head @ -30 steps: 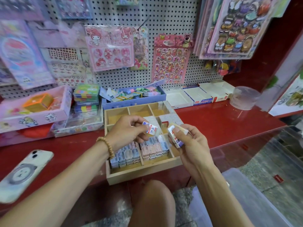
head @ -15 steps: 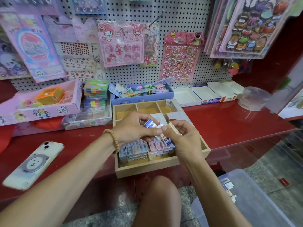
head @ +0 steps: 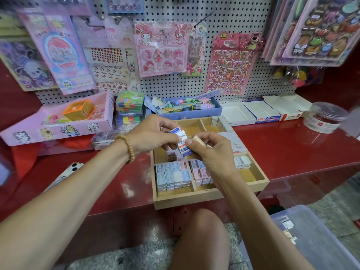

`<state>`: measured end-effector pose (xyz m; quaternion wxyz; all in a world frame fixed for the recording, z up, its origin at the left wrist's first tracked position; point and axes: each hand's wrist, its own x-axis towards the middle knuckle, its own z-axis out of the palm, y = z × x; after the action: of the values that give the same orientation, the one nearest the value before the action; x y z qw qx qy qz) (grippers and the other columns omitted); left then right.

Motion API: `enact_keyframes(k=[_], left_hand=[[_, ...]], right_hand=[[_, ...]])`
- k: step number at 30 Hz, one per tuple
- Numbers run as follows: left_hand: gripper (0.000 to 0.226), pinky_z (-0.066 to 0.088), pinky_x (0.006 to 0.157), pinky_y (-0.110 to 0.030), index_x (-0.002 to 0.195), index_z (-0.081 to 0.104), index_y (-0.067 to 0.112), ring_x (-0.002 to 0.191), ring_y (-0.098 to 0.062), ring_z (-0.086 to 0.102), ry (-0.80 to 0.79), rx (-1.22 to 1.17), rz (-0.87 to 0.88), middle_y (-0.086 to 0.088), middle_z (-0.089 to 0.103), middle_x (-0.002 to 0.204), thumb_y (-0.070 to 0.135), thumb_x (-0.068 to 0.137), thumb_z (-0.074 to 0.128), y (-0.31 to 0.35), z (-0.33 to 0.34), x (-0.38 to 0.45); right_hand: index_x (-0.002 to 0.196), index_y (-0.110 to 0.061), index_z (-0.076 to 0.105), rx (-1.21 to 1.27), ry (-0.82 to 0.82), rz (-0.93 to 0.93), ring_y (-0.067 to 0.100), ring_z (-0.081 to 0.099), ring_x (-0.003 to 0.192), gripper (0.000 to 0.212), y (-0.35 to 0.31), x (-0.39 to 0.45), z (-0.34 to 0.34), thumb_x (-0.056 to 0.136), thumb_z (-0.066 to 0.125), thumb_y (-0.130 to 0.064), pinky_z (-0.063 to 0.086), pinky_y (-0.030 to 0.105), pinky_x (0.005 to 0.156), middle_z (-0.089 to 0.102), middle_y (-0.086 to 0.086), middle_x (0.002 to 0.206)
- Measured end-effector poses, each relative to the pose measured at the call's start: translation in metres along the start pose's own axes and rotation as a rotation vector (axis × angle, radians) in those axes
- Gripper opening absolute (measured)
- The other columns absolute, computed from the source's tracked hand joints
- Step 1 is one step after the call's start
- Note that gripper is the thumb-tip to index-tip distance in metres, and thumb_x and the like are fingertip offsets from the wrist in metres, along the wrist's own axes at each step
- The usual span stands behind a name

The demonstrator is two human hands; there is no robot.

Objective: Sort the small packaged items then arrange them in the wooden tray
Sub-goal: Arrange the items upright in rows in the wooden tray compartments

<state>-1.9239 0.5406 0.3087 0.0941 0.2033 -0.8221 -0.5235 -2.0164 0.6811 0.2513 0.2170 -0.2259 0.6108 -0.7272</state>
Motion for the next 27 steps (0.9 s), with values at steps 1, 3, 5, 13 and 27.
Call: enact_keyframes(k=[1,3,5,13,27], left_hand=[[0.018,0.056,0.059,-0.021,0.09,0.073,0.015,0.057,-0.007,0.065,-0.011,0.008,0.027,-0.001,0.073,0.071,0.001,0.081,0.073,-0.001,-0.002,0.0],[0.021,0.057,0.065,-0.023,0.093,0.071,0.019,0.06,-0.006,0.066,-0.025,0.008,0.065,0.004,0.073,0.074,0.006,0.077,0.077,-0.004,-0.003,0.0],[0.026,0.058,0.067,-0.025,0.101,0.071,0.014,0.064,-0.009,0.068,-0.007,0.002,0.071,-0.001,0.073,0.083,0.006,0.077,0.078,-0.01,-0.003,0.002],[0.029,0.046,0.099,-0.031,0.118,0.069,0.017,0.106,-0.01,0.061,0.048,0.528,0.087,0.008,0.066,0.119,0.02,0.089,0.068,-0.044,-0.013,0.012],[0.039,0.029,0.077,-0.021,0.131,0.06,0.017,0.09,-0.009,0.04,0.048,0.757,0.128,0.002,0.047,0.103,0.028,0.094,0.061,-0.074,0.023,0.022]], right_hand=[[0.083,-0.005,0.068,-0.008,0.002,-0.006,0.014,0.067,0.064,0.012,0.0,0.002,0.002,0.08,0.08,-0.004,0.06,0.027,0.063,0.063,-0.001,0.068],[0.082,-0.005,0.069,-0.028,0.002,-0.01,0.014,0.067,0.064,0.012,0.001,0.003,0.004,0.08,0.08,-0.006,0.06,0.027,0.063,0.063,-0.003,0.066],[0.082,-0.006,0.069,-0.044,0.006,-0.005,0.017,0.065,0.065,0.011,0.003,0.003,0.004,0.081,0.08,-0.007,0.06,0.03,0.065,0.063,-0.005,0.063],[0.082,-0.008,0.071,-0.047,0.16,0.049,0.019,0.063,0.068,0.015,0.011,0.0,-0.023,0.081,0.081,-0.019,0.053,0.034,0.069,0.073,0.02,0.081],[0.09,-0.004,0.062,-0.039,0.225,0.093,0.002,0.058,0.045,0.018,0.01,-0.009,-0.057,0.082,0.078,-0.009,0.045,0.016,0.045,0.066,-0.006,0.054]])
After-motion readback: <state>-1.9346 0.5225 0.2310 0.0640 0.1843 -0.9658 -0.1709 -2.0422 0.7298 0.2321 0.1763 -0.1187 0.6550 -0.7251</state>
